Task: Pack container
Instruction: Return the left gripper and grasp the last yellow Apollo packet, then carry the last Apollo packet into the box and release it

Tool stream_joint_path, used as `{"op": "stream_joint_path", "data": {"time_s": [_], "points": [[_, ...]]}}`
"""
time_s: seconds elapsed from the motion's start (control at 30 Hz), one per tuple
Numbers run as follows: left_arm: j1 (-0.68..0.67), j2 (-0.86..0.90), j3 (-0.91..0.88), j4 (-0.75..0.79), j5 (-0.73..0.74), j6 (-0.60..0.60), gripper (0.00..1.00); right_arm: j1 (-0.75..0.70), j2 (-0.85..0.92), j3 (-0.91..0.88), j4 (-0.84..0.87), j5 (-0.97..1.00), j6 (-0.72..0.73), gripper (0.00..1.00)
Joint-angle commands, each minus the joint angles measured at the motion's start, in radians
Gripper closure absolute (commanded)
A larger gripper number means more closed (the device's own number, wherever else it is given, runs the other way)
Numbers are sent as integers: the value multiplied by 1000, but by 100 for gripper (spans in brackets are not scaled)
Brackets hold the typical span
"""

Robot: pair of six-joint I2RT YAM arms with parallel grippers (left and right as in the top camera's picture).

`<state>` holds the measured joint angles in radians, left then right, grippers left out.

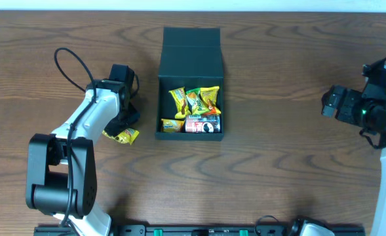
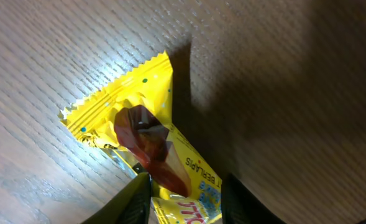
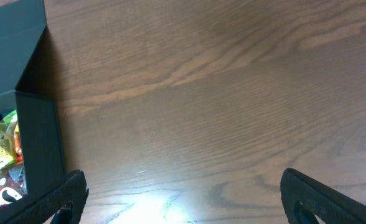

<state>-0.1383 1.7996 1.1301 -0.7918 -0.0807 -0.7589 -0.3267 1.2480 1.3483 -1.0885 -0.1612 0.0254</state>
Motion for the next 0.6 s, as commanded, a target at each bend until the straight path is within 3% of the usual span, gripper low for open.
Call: {"op": "stream_joint_path", "data": {"time_s": [0.0,0.07,0.13,0.27,0.4,0.57], "points": [[2,11,-39,0,-3,-1,63,-8,-2,5,-3,-5,-8,1],[2,11,-54,0,4,-1,67,-8,-2,5,-3,-5,-8,1],[2,11,-56,-3,4,-1,79,-8,-2,5,-3,-5,-8,1],[2,11,-56,-4,4,-1,94,-8,-2,5,-3,-16,-8,1],[2,11,-51,-9,3,5,94,-8,-2,5,-3,-16,-8,1],[0,-4,26,-44,3,93,94,-8,-2,5,1,-16,-8,1]]}}
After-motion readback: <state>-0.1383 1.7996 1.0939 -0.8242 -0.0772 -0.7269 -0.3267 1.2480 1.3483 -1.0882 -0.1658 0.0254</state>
